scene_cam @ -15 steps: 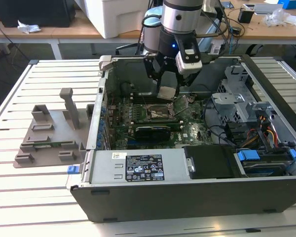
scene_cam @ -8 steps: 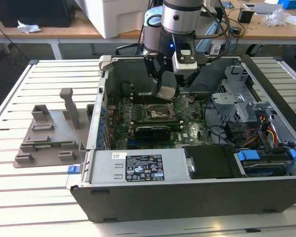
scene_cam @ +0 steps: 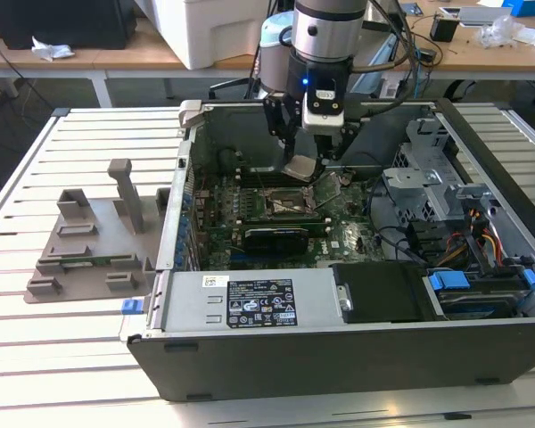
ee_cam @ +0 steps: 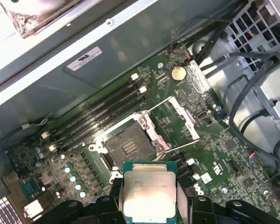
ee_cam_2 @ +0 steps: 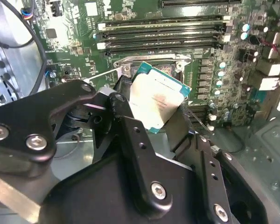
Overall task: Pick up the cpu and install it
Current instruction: 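Place the cpu into insertion slot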
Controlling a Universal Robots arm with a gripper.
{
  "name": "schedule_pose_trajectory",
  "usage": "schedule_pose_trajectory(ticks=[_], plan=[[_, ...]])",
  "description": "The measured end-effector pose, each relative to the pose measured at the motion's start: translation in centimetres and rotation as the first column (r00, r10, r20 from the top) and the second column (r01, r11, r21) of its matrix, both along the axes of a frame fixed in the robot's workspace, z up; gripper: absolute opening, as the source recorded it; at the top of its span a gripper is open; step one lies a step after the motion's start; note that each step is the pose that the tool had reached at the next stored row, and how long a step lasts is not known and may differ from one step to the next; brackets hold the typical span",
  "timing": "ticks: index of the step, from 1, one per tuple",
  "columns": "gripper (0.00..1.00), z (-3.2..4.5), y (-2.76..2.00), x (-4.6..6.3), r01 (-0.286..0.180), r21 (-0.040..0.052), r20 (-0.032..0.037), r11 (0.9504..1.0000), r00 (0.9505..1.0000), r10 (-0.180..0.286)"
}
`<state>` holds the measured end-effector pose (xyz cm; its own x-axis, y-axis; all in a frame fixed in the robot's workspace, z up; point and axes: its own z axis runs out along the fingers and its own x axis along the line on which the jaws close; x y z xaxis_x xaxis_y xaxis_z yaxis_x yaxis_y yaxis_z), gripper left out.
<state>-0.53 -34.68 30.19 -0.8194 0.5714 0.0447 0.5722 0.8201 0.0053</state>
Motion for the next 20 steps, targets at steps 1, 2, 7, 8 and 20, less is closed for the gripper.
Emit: schedule_pose_trajectory(ticks=[1,2,7,8,20], plan=[[0.54,0.00,0.00,0.00,0.015,0.0000,0.0000,0.9999,0.9999,-0.015],[0.54,0.00,0.00,0.00,0.034,0.0000,0.0000,0.9994,0.9994,-0.034],[0.54,0.00,0.00,0.00,0.126,-0.0001,0.0000,0.9921,0.9921,-0.126],[0.54,0.00,0.00,0.00,0.141,0.0000,0.0000,0.9900,0.9900,-0.141],[0.54,-0.01,0.00,0.00,0.327,0.0000,0.0000,0.9450,0.9450,-0.327]])
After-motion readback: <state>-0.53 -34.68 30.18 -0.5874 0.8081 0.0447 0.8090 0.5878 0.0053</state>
